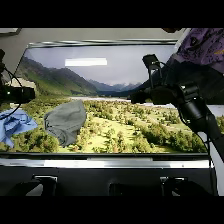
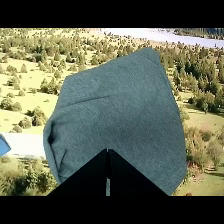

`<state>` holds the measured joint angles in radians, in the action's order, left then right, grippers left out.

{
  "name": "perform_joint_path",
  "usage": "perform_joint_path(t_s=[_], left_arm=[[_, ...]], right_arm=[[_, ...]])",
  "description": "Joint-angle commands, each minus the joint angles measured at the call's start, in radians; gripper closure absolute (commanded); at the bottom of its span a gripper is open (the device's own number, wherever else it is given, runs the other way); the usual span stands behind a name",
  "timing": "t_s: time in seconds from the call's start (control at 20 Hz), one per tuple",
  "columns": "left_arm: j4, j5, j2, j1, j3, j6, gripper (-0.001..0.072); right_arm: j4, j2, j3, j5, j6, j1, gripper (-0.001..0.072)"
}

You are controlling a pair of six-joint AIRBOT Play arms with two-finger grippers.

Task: Fold the clothes and pants, and hang the long-sleeved shirts on hangers.

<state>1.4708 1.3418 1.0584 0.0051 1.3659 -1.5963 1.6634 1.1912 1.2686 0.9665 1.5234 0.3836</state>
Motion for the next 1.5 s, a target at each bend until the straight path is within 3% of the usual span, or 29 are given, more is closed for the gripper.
perform_joint_path(t_s=[0.0,0.25,0.3,0.35,0.4,0.65,0.9,1.15,1.2,1.25,1.3,1.35,1.45], left_arm=[[0.000,-0.004,-0.001,0.000,0.000,0.000,0.0687],[0.000,-0.008,0.001,0.000,0.000,0.000,0.0684],[0.000,-0.005,0.004,0.000,0.000,-0.007,0.0530],[0.004,0.011,0.008,0.000,-0.002,-0.064,0.0052],[0.025,0.016,0.016,0.000,-0.013,-0.124,-0.0013],[0.013,-0.005,0.070,-0.001,-0.248,-0.126,-0.0013],[-0.015,-0.257,0.081,-0.028,-0.536,-0.221,-0.0013],[-0.039,-0.489,0.125,-0.087,-0.570,-0.222,-0.0013],[-0.041,-0.515,0.145,-0.100,-0.569,-0.222,0.0061],[-0.059,-0.517,0.159,-0.108,-0.563,-0.222,0.0448],[-0.114,-0.517,0.163,-0.114,-0.553,-0.219,0.0685],[-0.188,-0.512,0.161,-0.120,-0.536,-0.211,0.0690],[-0.351,-0.488,0.156,-0.153,-0.475,-0.100,0.0691]], right_arm=[[0.000,-0.001,0.000,0.000,0.000,0.001,0.0675],[0.000,-0.001,0.001,-0.025,0.000,0.001,0.0675],[0.000,-0.001,0.001,-0.028,0.000,0.001,0.0675],[0.000,-0.001,0.000,-0.027,0.000,0.001,0.0675],[0.000,-0.001,0.000,-0.026,0.000,0.001,0.0675],[0.000,-0.001,0.000,-0.029,0.000,0.001,0.0675],[0.000,-0.001,0.000,-0.030,0.000,0.001,0.0675],[0.001,-0.001,0.000,-0.024,0.000,0.001,0.0675],[0.001,-0.001,0.000,-0.022,0.000,0.001,0.0675],[0.001,-0.001,0.000,-0.016,0.000,0.001,0.0674],[0.001,-0.001,0.001,-0.014,-0.001,0.001,0.0674],[0.004,-0.001,0.001,-0.002,-0.001,0.001,0.0674],[0.004,-0.001,0.001,0.062,0.000,0.001,0.0674]])
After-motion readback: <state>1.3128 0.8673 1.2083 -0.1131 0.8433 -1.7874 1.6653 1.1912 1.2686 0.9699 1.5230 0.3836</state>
